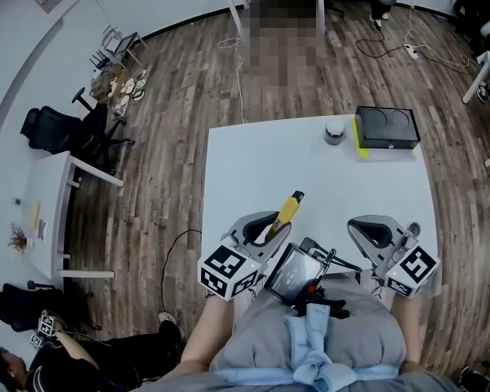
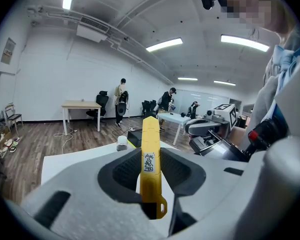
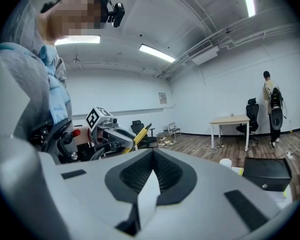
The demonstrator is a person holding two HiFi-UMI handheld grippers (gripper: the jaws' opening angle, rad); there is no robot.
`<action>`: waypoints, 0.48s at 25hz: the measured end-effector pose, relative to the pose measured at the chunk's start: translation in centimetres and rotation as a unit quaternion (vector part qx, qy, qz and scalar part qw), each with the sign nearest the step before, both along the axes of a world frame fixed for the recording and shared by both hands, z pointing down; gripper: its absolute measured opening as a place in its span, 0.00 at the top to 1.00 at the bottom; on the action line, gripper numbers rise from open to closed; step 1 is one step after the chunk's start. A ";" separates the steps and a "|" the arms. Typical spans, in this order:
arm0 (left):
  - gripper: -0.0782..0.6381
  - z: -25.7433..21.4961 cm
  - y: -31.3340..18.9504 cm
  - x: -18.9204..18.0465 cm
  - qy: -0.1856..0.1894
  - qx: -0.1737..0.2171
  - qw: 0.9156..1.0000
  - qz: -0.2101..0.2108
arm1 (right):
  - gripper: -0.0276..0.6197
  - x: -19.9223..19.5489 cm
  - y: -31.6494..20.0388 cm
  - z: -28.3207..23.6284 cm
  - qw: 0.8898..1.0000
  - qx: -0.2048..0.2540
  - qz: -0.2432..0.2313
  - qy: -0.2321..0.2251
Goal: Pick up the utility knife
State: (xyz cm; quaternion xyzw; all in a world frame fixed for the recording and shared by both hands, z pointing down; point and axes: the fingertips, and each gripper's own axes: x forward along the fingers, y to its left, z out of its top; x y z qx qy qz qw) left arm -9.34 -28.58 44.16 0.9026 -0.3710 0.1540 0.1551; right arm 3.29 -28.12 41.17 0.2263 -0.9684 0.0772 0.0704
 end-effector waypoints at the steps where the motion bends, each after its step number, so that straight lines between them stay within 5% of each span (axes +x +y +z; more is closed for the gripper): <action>1: 0.72 0.0 0.1 0.0 0.000 0.000 1.000 0.001 | 0.91 0.0 0.1 0.0 1.000 0.001 0.000 0.003; 12: 0.72 -0.2 0.1 0.0 0.001 0.000 1.000 0.008 | 0.91 -0.1 0.4 -0.3 1.000 0.005 -0.001 0.008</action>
